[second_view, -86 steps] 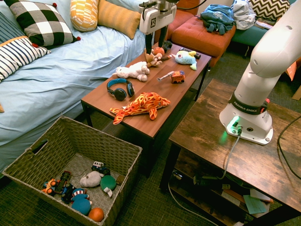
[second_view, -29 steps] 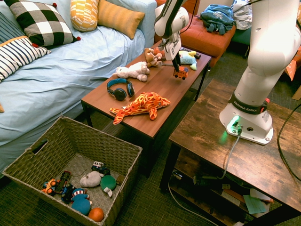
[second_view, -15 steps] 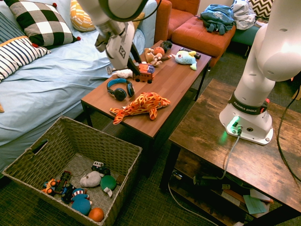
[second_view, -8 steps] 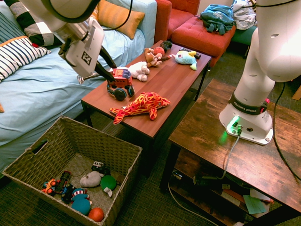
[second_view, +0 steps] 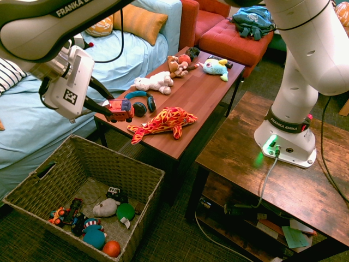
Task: Put the toy car in the basket
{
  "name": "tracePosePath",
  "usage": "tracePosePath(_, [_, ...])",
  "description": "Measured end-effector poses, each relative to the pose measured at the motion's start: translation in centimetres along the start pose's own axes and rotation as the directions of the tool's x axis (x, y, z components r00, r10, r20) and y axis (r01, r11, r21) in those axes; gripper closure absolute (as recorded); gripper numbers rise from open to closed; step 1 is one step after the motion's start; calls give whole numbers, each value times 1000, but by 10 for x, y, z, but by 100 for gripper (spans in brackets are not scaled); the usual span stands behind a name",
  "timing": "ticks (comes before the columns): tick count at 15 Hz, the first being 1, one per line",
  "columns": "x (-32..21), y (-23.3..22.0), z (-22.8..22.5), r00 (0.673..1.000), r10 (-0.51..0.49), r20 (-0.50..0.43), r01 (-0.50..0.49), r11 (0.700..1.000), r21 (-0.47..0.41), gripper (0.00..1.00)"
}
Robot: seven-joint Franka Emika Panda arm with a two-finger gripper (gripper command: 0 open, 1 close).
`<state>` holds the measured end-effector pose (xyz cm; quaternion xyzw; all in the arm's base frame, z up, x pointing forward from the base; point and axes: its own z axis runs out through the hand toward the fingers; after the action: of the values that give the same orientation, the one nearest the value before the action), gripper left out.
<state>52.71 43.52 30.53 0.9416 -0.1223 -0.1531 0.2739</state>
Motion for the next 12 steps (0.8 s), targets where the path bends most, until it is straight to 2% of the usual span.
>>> tracePosePath(9, [5,-18,-23,999,-32,-3,32,999,11,0])
tracePosePath(12, [11,-4,-37,1000,-9,-18,10,999,39,0])
